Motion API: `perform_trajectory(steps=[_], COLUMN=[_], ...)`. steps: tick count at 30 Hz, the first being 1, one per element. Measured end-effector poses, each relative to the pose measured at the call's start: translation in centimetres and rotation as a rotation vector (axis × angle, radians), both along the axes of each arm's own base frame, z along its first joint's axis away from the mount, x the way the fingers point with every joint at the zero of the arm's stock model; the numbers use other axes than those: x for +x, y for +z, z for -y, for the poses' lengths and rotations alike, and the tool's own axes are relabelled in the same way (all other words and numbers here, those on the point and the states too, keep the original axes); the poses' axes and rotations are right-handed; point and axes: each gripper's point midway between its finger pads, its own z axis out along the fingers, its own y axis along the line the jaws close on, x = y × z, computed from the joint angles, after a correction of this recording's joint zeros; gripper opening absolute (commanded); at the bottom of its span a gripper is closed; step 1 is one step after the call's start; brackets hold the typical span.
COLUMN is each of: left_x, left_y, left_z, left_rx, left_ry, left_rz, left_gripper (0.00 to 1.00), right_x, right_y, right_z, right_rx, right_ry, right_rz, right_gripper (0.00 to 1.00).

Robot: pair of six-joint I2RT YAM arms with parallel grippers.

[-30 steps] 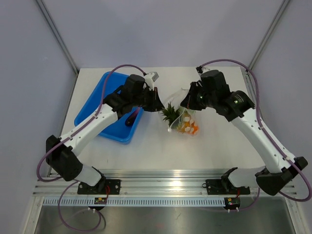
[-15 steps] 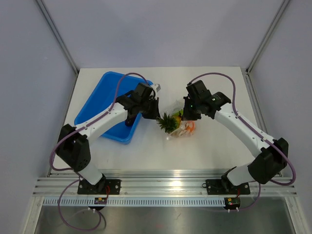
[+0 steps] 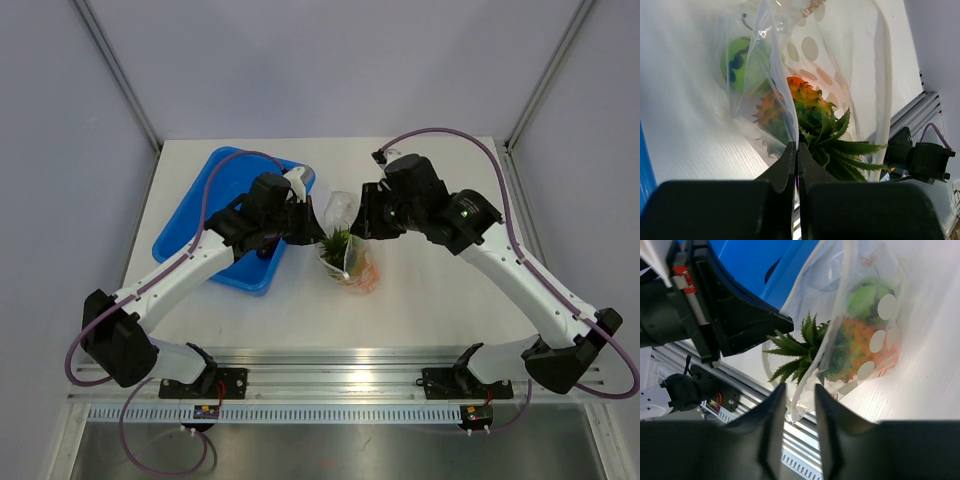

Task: Place the food in the zip-top bag and seal the zipper
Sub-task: Adjust the zipper food storage bag at the center of the board, then adjust the fake fruit in the zipper food storage bag.

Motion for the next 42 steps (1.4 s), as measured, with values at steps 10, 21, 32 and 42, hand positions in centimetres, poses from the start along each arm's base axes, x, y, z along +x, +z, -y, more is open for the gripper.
perform_trajectory(steps=[10,21,32,42], left_x=[0.0,-0.3,-1.3,-1.9], left_y=[0.5,1.0,2.5,3.1], left_z=[0.4,0.4,0.6,1.1], left_rx=[-0.031,-0.042,-0.085,-0.12], left_ry=[0.0,-0.005,-0.046,-0.09], left_rz=[-0.003,0.003,0.015,0.014], left_gripper=[0.0,0.0,0.0,0.0], right_x=[-2.8,-2.2,5.9,10.2], right_y=[0.4,-5.5,-7.9,-8.6], right_z=[-4.5,-4.8,-2.4,-1.5], right_rx=[0.03,-0.112,-0.311,-0.346], right_ry=[0.162,0.15,-0.056,-0.093], right_rz=[-0.006,-0.132,-0.083,-0.076], right_gripper=[0.15,0.14,0.12,0.12])
